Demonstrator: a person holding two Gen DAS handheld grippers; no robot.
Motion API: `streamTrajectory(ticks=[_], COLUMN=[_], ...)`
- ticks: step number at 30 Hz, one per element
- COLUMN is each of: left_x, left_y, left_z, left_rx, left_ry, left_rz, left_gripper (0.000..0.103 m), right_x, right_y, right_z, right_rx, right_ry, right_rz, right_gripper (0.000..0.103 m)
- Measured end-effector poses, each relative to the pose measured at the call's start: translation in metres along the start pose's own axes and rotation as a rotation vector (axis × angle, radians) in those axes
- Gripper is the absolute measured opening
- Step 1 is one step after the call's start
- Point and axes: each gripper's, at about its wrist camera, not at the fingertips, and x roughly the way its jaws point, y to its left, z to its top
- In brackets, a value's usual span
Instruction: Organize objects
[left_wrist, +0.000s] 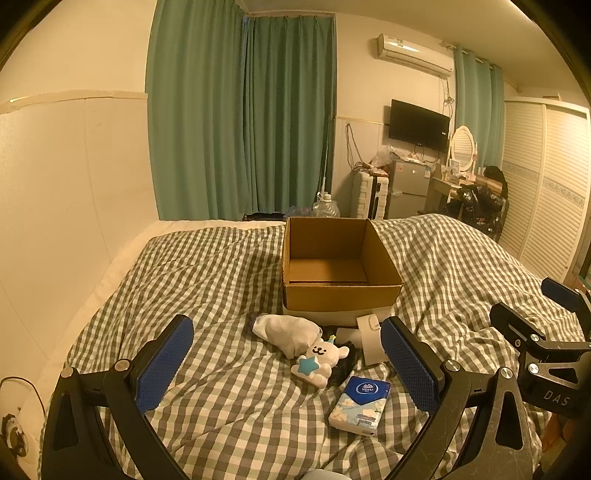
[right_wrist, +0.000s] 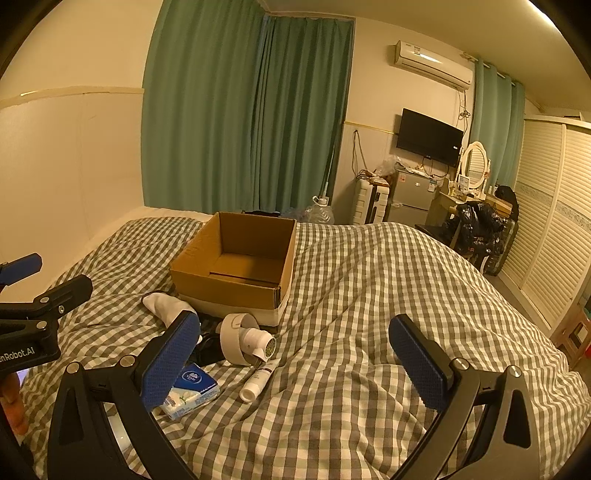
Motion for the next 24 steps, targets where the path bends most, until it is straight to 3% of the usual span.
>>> streamTrajectory(ticks=[24], left_x=[0.014], left_y=[0.003], left_z=[-0.001], left_rx=[0.007], left_ry=[0.026], left_rz=[-0.008], left_gripper=[0.103], right_x=[0.009], right_y=[0.011], right_z=[-0.001], right_rx=[-0.033], right_ry=[0.031], right_rz=[0.009], right_gripper=[0.103])
